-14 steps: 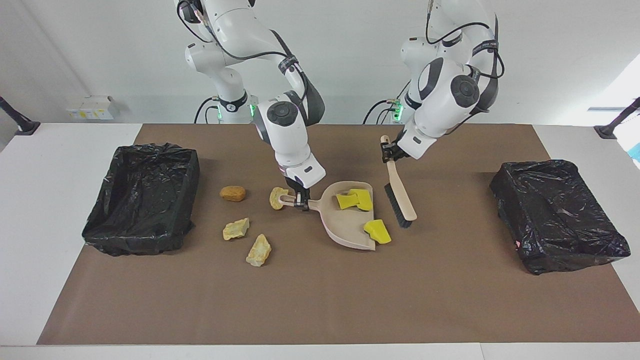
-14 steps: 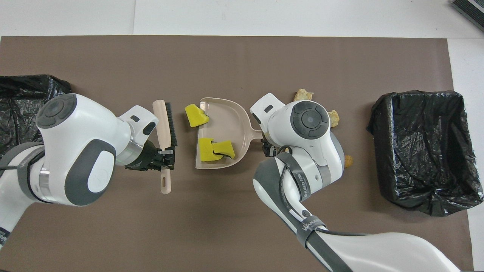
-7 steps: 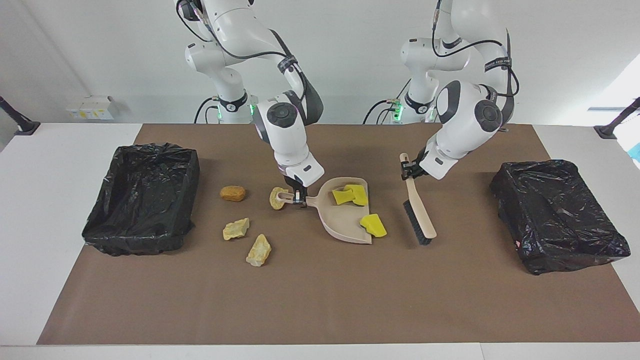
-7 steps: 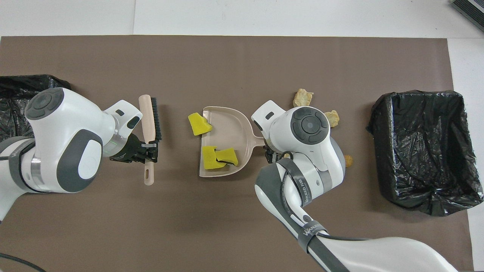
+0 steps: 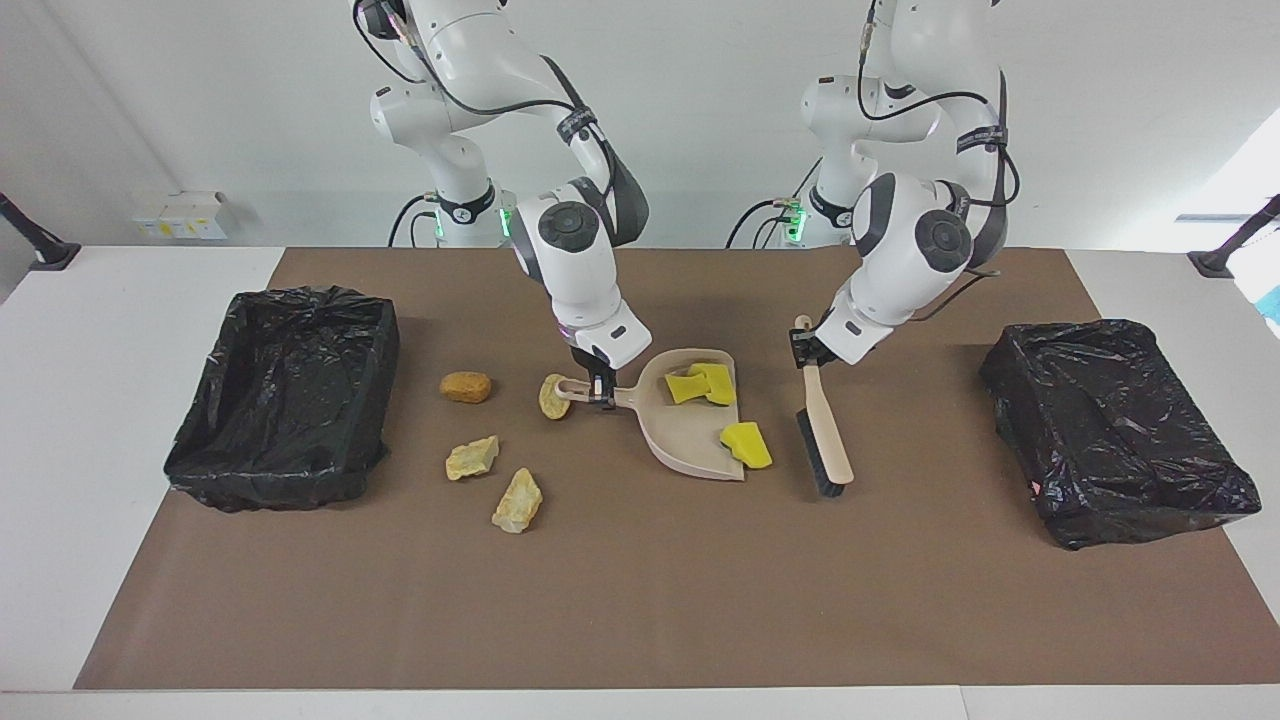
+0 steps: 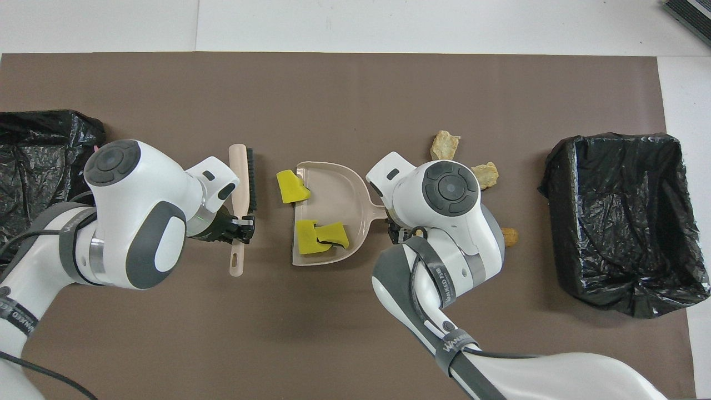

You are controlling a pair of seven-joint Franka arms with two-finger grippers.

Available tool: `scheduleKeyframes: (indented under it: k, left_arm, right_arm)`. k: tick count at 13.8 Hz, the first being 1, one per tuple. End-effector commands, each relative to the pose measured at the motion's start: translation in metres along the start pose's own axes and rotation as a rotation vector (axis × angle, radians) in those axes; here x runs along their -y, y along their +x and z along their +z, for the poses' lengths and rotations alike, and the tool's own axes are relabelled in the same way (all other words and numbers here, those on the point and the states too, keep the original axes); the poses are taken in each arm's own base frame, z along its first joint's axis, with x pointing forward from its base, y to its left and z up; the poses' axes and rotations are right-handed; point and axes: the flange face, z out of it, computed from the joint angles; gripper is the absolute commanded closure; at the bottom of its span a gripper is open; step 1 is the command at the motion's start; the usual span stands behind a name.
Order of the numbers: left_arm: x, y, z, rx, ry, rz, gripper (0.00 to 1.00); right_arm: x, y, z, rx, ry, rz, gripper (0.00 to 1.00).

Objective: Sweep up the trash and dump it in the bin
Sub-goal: 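Sweep the yellow sponge pieces into the dustpan with the brush in the left gripper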

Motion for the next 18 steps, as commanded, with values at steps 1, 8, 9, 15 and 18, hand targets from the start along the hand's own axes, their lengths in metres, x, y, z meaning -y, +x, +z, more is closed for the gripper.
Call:
scheduleKeyframes:
  k: [1, 8, 9, 15, 18]
  left_arm:
    - [-0.02, -0.02, 0.007, 0.003, 0.014, 0.055, 1.0]
    - [-0.059, -0.057, -0.015, 0.117, -0.003, 0.106, 1.0]
    - [-0.055, -0.057, -0.024, 0.11, -0.01, 0.097, 1.0]
    - [-0.007, -0.06, -0.086, 0.076, -0.034, 0.011, 1.0]
    - [-0.003, -0.093, -0.095, 0.151, -0.009, -0.021, 1.0]
  right_arm:
    - [0.014, 0.005, -0.007, 0.032, 0.007, 0.025, 1.0]
    - [0.014, 0.005, -0.006, 0.047, 0.004, 0.045, 1.0]
    - [0.014, 0.004, -0.006, 0.047, 0.004, 0.047, 1.0]
    - [0.003, -0.012, -0.024, 0.035, -0.014, 0.069, 1.0]
    - [-0.013, -0.04, -0.06, 0.036, 0.004, 0.122, 1.0]
